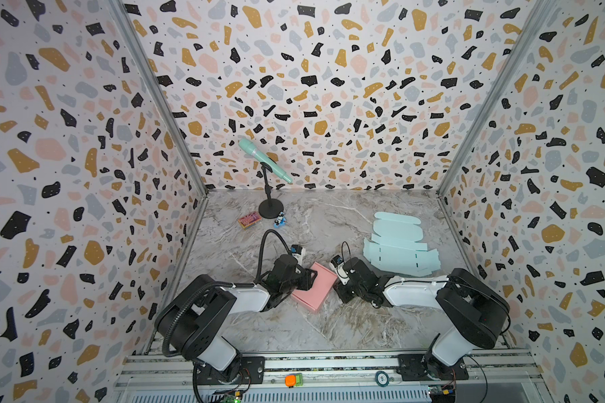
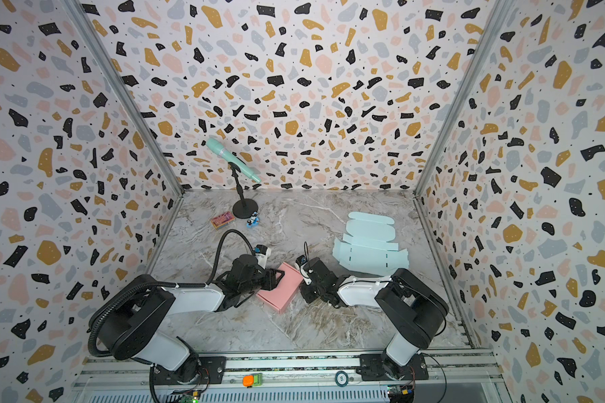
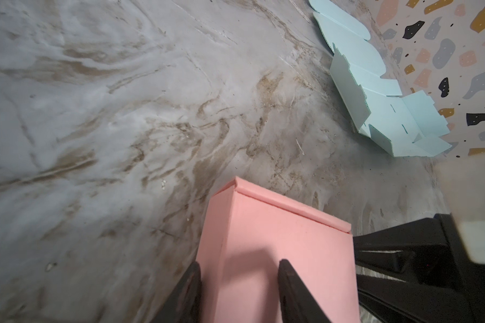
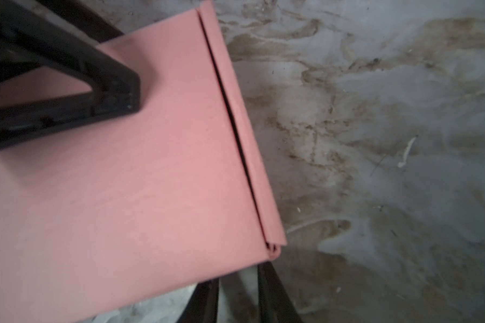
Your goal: Fold the paper box
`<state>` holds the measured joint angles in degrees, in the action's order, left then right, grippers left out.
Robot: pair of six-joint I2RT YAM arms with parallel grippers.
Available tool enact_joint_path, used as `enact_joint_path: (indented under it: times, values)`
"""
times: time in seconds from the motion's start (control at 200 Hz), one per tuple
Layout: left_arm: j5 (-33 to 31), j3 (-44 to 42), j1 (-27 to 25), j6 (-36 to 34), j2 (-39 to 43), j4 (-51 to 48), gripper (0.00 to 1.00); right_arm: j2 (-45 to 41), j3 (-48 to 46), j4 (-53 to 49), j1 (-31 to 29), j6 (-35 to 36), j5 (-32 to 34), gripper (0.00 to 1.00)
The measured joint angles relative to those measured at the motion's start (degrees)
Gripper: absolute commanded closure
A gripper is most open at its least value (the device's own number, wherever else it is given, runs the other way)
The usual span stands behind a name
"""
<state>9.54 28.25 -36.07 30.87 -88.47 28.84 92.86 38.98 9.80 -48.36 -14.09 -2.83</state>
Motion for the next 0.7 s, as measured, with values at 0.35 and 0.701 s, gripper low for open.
enact_joint_path:
  times: [0.35,0.701]
  values:
    - [-4.17,-0.24,-1.22,1.09,7.17,-2.89,0.39,-5.70,-4.42,0.11,-1.33,-1.29,-0.59,0.70]
    - [-9.79,-3.21,-3.69,1.05,18.86,-11.54,0.34,-13.35,-5.92,-1.42,0.24,-1.88,-1.97,0.63]
